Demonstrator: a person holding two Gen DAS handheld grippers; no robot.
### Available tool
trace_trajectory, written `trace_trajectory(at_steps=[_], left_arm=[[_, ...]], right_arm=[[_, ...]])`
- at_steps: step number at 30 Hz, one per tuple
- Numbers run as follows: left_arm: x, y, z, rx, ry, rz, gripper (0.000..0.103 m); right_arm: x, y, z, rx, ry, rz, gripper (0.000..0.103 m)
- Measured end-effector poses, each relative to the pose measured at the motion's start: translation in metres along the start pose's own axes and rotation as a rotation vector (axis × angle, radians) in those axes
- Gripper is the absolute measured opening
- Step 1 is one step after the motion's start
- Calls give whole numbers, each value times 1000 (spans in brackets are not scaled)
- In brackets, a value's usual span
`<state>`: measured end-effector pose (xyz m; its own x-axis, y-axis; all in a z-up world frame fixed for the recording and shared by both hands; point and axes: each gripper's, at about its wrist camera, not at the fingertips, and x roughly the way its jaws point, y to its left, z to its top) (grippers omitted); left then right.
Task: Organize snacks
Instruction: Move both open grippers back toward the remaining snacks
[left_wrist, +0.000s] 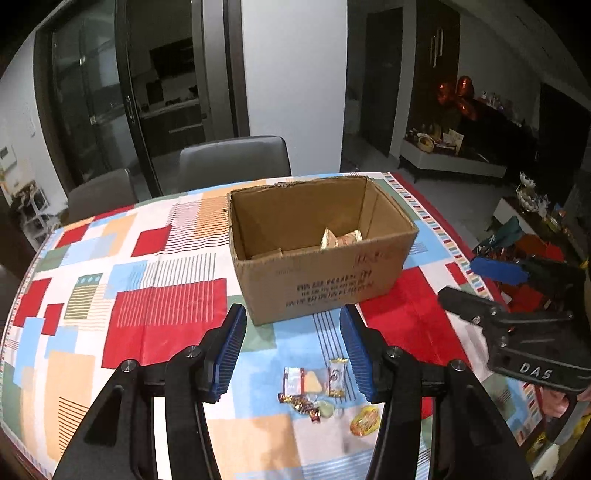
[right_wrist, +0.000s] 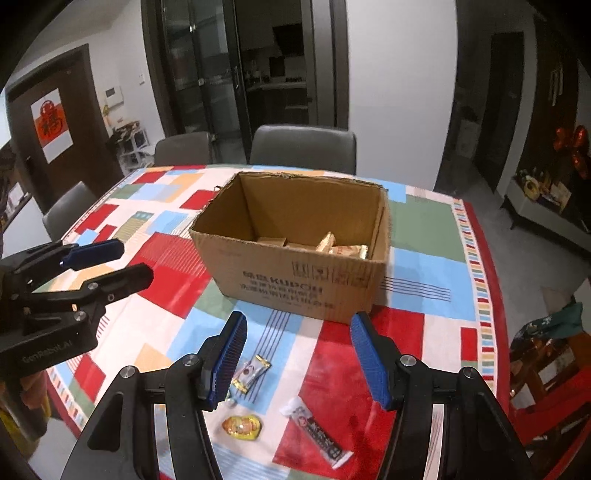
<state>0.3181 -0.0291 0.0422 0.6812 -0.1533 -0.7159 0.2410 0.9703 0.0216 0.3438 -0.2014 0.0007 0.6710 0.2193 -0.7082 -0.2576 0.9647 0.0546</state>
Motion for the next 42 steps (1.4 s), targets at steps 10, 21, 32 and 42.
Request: trace_trajectory(at_steps=[10,21,32,42], left_arm=[[-6,-12,-55,-24,-52,33,52],[20,-21,-100,-84,11,39,52],[58,-22,-117,-95,99,36,46],[99,-15,-126,-126,176,14,38]], right_arm=[[-15,2,-58,20,-68,-43,60],[14,1,-107,16,23,-13,60],[68,-10,-132,-8,221,34,59],[93,-17,-135,-39,266,-13,59]])
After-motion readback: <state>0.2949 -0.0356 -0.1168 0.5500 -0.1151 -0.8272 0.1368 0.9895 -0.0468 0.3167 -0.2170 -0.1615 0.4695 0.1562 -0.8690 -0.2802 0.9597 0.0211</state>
